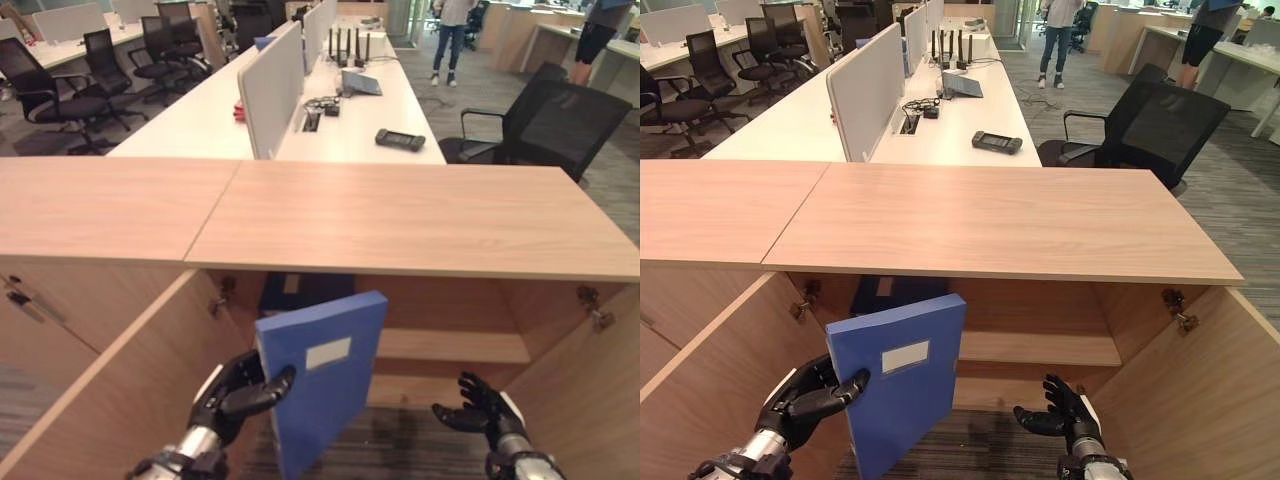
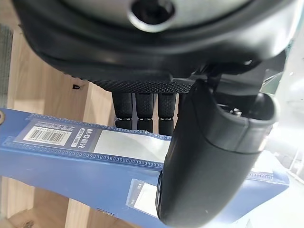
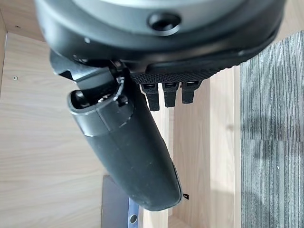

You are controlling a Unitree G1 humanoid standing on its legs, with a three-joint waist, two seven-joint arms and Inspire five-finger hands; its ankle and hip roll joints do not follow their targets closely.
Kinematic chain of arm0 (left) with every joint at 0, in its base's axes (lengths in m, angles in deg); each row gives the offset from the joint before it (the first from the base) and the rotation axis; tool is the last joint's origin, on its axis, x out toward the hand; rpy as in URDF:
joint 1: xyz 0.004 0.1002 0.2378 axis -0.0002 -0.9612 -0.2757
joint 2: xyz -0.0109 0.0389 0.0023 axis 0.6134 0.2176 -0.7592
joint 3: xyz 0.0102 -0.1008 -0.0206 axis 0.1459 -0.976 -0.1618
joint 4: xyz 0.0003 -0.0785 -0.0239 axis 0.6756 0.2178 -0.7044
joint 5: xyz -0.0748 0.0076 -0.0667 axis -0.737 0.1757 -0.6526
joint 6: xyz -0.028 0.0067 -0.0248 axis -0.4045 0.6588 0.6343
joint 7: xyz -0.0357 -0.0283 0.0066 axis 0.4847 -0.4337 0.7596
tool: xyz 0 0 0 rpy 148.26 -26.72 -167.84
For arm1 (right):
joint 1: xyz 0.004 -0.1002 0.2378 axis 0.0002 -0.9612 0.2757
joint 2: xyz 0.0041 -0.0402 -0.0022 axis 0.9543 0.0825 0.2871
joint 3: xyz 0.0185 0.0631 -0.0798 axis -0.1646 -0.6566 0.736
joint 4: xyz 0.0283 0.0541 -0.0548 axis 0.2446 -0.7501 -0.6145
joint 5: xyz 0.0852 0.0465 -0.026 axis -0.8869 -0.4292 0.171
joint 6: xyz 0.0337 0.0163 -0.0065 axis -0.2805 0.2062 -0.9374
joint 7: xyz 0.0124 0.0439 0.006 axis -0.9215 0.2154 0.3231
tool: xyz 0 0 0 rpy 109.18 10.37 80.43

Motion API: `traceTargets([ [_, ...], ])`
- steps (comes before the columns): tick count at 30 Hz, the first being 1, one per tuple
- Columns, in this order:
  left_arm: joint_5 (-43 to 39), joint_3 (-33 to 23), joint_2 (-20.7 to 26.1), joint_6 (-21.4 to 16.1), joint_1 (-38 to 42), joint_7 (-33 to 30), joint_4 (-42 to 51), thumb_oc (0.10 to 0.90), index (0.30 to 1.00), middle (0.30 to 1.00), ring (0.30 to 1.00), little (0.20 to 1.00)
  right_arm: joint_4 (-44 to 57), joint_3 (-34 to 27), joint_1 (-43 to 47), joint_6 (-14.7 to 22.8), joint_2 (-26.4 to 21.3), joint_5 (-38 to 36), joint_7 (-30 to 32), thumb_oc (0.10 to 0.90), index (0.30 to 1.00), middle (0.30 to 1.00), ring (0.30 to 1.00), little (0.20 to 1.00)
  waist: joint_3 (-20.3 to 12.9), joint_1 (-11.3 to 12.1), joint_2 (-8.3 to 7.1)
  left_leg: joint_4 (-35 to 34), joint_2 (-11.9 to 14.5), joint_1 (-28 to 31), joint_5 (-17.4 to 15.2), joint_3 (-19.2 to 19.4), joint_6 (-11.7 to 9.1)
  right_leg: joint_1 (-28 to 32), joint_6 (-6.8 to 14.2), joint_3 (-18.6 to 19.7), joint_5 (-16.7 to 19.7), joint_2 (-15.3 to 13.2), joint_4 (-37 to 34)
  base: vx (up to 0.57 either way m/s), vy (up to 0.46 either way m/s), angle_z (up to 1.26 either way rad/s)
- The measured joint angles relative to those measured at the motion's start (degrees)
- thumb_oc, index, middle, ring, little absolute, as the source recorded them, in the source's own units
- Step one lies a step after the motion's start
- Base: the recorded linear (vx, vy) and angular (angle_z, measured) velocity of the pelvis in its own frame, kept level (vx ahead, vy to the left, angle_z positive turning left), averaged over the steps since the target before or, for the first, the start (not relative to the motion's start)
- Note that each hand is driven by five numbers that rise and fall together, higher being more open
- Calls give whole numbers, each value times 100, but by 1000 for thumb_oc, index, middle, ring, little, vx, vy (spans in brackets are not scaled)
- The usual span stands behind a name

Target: Put the empty folder in the office cabinet

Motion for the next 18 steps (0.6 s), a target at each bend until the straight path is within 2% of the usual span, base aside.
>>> traceTargets([
  [6,238,-327,-36,-1,21,-5,-11,400,300,300,300,300,112,-138,80,-6,-87,-44,-142,800,900,900,900,900,-8,16,53,0,-2,-12,-3,-19,8,-1,13,-16,9,-4,0,0,0,0],
  [8,235,-262,-36,-1,88,3,-12,400,300,300,300,300,202,-101,160,1,-129,-369,-329,800,900,900,900,900,-8,19,54,1,-3,-12,3,-21,6,0,14,-17,12,-7,0,0,0,0],
  [13,226,17,-40,-1,540,263,-26,400,300,300,300,300,235,347,484,3,-208,-952,-751,800,900,900,900,900,-9,35,54,1,-5,-12,24,-25,-10,2,10,-21,24,-2,0,0,0,0],
  [14,223,151,-9,1,758,252,-70,400,300,300,300,300,232,725,641,-40,-288,-1157,-783,800,900,900,900,900,-9,64,55,2,-5,-15,50,-26,-33,1,6,-24,29,1,0,0,0,0],
  [16,215,347,43,-1,1113,361,-132,400,300,300,300,300,253,1036,868,-127,-325,-1404,-1188,800,900,900,900,900,-11,92,50,2,-4,-10,57,-26,-38,6,4,-24,32,5,0,0,0,0],
  [18,176,457,48,-11,1250,465,-114,400,300,300,300,300,360,1242,931,-151,-241,-1627,-1337,800,900,900,900,900,-13,125,54,2,-4,-8,62,-27,-39,8,0,-23,34,4,0,0,0,0],
])
